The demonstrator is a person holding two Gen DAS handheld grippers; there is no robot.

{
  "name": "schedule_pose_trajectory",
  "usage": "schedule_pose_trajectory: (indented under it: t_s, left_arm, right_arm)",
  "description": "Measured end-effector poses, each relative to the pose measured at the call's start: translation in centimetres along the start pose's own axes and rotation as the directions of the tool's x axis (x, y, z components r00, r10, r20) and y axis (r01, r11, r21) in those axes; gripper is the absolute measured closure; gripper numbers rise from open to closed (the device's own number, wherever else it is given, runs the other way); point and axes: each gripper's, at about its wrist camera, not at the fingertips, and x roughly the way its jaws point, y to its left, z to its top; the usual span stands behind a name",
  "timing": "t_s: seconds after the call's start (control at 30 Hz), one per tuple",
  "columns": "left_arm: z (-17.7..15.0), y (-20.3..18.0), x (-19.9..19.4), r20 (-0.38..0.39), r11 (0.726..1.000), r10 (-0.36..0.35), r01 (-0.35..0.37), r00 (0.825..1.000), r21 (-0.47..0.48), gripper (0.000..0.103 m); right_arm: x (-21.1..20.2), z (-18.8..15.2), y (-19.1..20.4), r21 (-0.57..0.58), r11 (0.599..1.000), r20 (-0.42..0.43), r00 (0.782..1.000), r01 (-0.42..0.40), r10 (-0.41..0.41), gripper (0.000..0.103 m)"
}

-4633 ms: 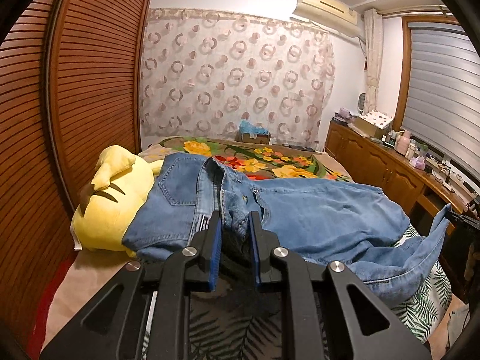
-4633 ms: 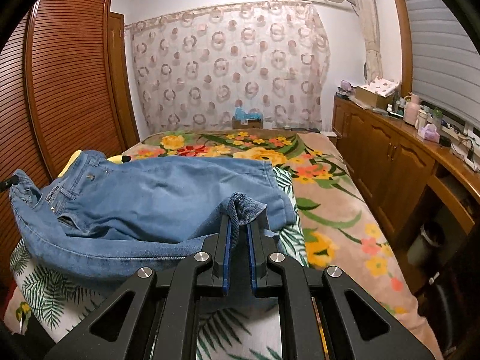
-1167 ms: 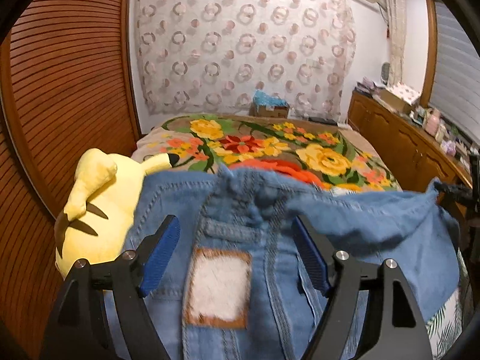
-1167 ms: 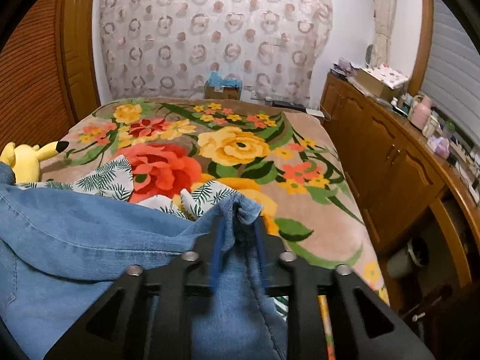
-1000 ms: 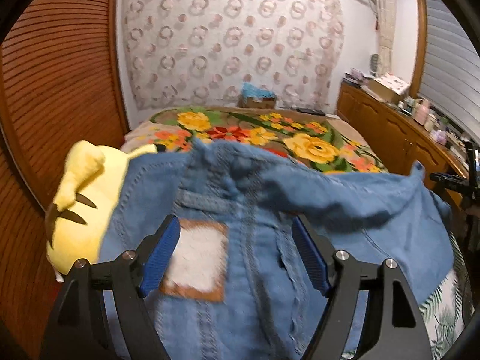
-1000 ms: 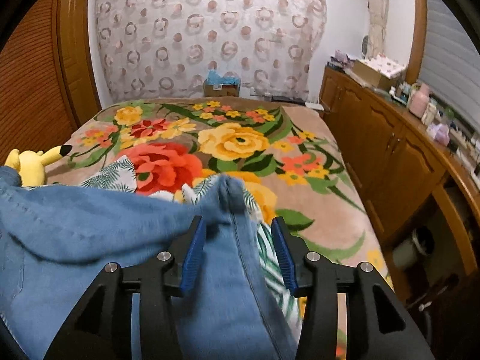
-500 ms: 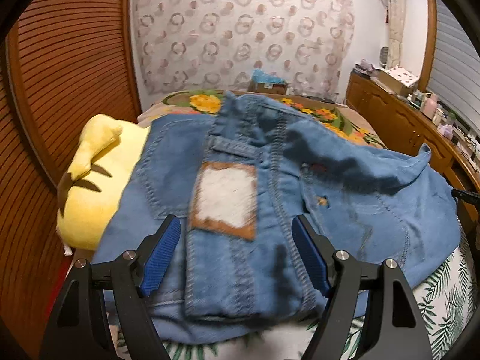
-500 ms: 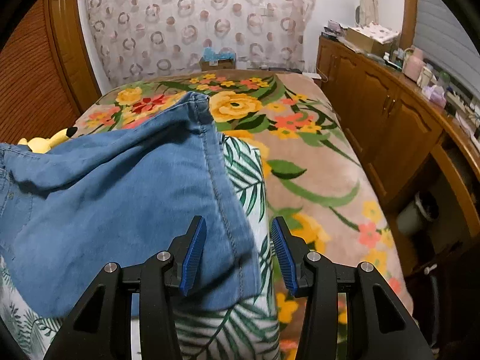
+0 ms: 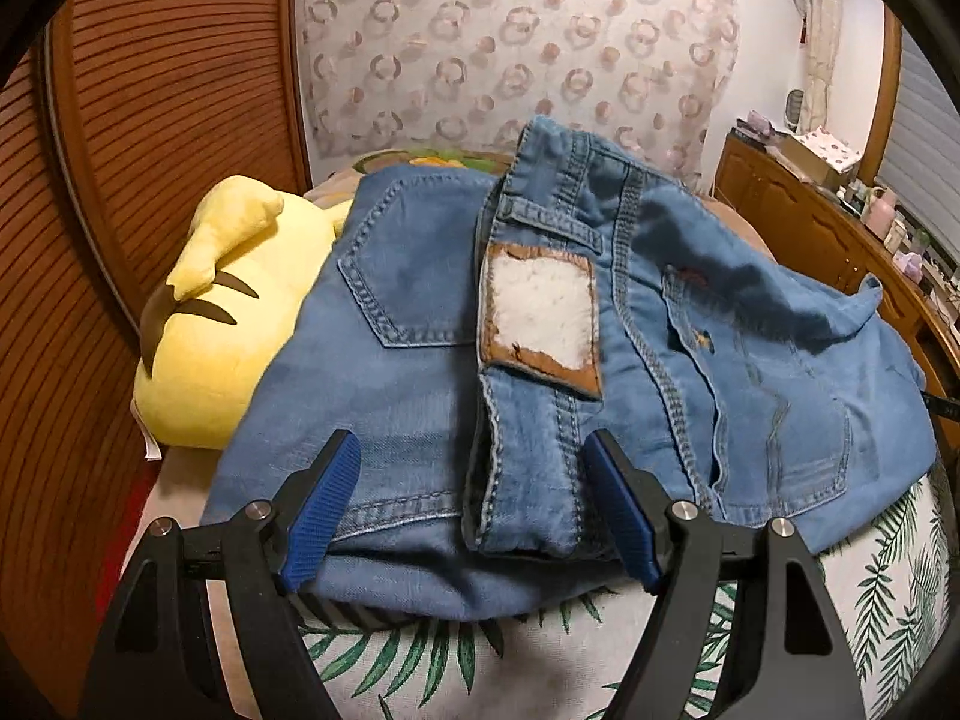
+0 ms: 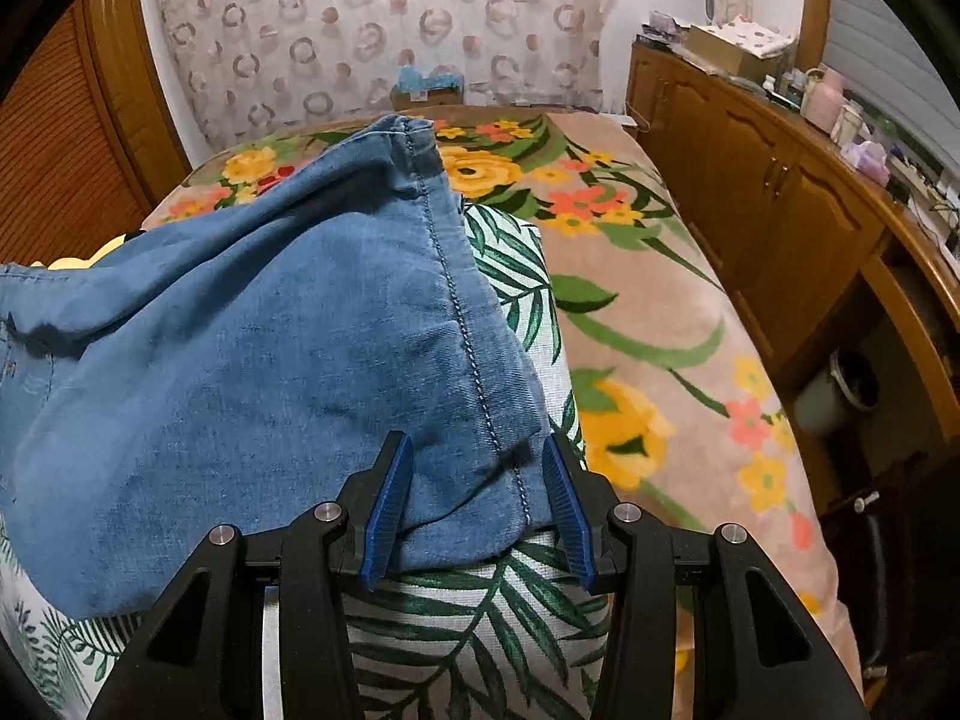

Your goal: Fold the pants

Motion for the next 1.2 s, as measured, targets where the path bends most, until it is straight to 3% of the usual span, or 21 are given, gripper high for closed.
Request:
schedule_pose_trajectory:
  t_s: [0.07, 0.17, 0.2, 0.3, 0.37, 0.43, 0.6, 0.97, 1.03, 1.07, 1.1, 1.2]
  left_arm:
    - [0.0, 0.2, 0.2, -0.005, 1.000, -0.003, 0.003, 1.000, -0.004, 0.025]
    - [-0.1, 0.4, 0.4, -0.012, 1.000, -0.009, 0.008, 1.000, -0.013, 0.025]
    - [-0.2, 0.5, 0.5, -0.014, 1.000, -0.010, 0.010, 1.000, -0.017, 0.025]
    - [-0.3, 0.5, 0.6, -0.011, 1.000, -0.007, 0.006, 1.000, -0.020, 0.025]
    - [-0.2, 0.4, 0.6, -0.007, 1.000, -0.005, 0.005, 1.000, -0.019, 0.027]
    - [-0.3, 0.2, 0.5, -0.005, 0.999, -0.038, 0.038, 0.999, -0.016, 0.041]
    - [-0.4, -0.7, 0.0, -0.009, 0.999, -0.052, 0.052, 0.999, 0.008, 0.061]
    - [-0.4, -1.0, 0.6, -0.036, 0.999, -0.035, 0.035, 0.999, 0.012, 0.060]
    - [-0.5, -1.2, 0.4, -0.030, 0.999, -0.038, 0.039, 0.999, 0.024, 0.065]
    - [-0.5, -1.2, 0.3, -0.028, 0.999, -0.032, 0.033, 0.999, 0.030, 0.070]
    - [-0.4, -1.2, 0.0, -0.017, 0.999, -0.024, 0.025, 1.000, 0.032, 0.082]
    - [-0.2, -1.2, -1.0, 0.009, 0.999, -0.047, 0.046, 0.999, 0.026, 0.092]
  right_arm:
    - [-0.2, -0.2, 0.5, -0.015, 1.000, 0.004, 1.000, -0.010, 0.010, 0.078]
    - [-0.4, -0.4, 0.4, -0.037, 0.999, 0.012, 1.000, -0.025, 0.026, 0.083]
    - [-0.4, -0.6, 0.2, -0.036, 0.999, 0.021, 0.999, -0.032, 0.032, 0.092]
    - [-1.7, -0.8, -0.2, -0.025, 0.998, 0.081, 0.995, -0.058, 0.060, 0.098]
    - [-2.4, -0.9, -0.1, -0.032, 0.998, 0.111, 0.992, -0.060, 0.063, 0.098]
    - [-2.8, -1.2, 0.2, -0.052, 0.997, 0.127, 0.990, -0.056, 0.062, 0.098]
    - [-3.0, -2.0, 0.5, -0.077, 0.996, 0.156, 0.986, -0.042, 0.053, 0.099]
    - [-2.8, -2.2, 0.7, -0.089, 0.995, 0.159, 0.986, -0.042, 0.056, 0.099]
    - [-3.2, -1.9, 0.8, -0.090, 0.995, 0.160, 0.986, -0.039, 0.053, 0.099]
    - [-3.3, -1.8, 0.8, -0.091, 0.995, 0.164, 0.985, -0.036, 0.051, 0.099]
    - [-3.6, -1.8, 1.0, -0.092, 0.995, 0.169, 0.984, -0.031, 0.047, 0.099]
    - [-4.3, -1.6, 1.0, -0.100, 0.995, 0.191, 0.981, -0.013, 0.032, 0.099]
